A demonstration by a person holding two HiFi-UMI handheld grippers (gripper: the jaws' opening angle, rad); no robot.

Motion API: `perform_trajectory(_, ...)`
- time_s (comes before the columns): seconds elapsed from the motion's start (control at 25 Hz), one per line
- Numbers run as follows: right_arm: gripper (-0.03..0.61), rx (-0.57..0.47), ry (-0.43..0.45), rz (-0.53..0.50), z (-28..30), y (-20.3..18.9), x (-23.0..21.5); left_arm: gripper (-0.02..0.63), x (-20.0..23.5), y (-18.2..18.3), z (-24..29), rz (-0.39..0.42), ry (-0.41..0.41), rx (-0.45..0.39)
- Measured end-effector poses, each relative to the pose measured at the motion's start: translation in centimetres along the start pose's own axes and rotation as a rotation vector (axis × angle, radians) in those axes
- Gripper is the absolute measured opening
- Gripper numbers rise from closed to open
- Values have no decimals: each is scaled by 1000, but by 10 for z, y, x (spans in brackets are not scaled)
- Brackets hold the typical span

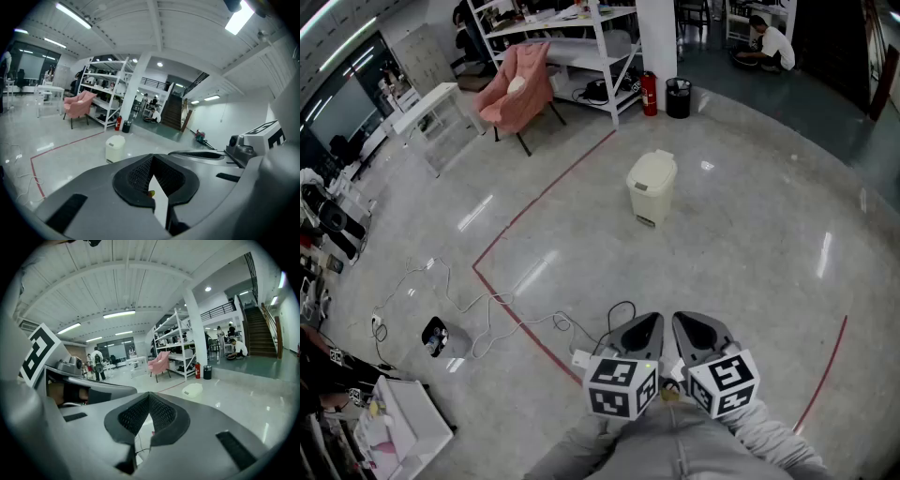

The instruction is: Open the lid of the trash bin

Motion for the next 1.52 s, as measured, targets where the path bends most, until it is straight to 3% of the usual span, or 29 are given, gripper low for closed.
perform_trajectory(0.4,-3,-8,-29,5,-18,4,-9,6,-5,-3,-11,-19,44,-9)
perform_trajectory(0.72,-3,-14,56,63,-14,0,-13,6,-2,-8,-6,-33,82,-1)
perform_trajectory(0.84,-3,-5,47,59,-5,3,-18,6,3,-6,-1,-33,78,5)
perform_trajectory(1.04,-3,21,32,53,28,10,-37,6,24,12,29,-29,64,9)
perform_trajectory(1.52,-3,31,27,74,160,70,-85,6,127,89,126,-47,51,35)
Point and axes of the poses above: the fingertips, and each gripper's own axes: z forward along the fingers, x to its left, y out of its top, the point moved 7 cm from there along -z, backward along the fingers, and after that the axes turned 1 degree about y, right-handed, at the moved point
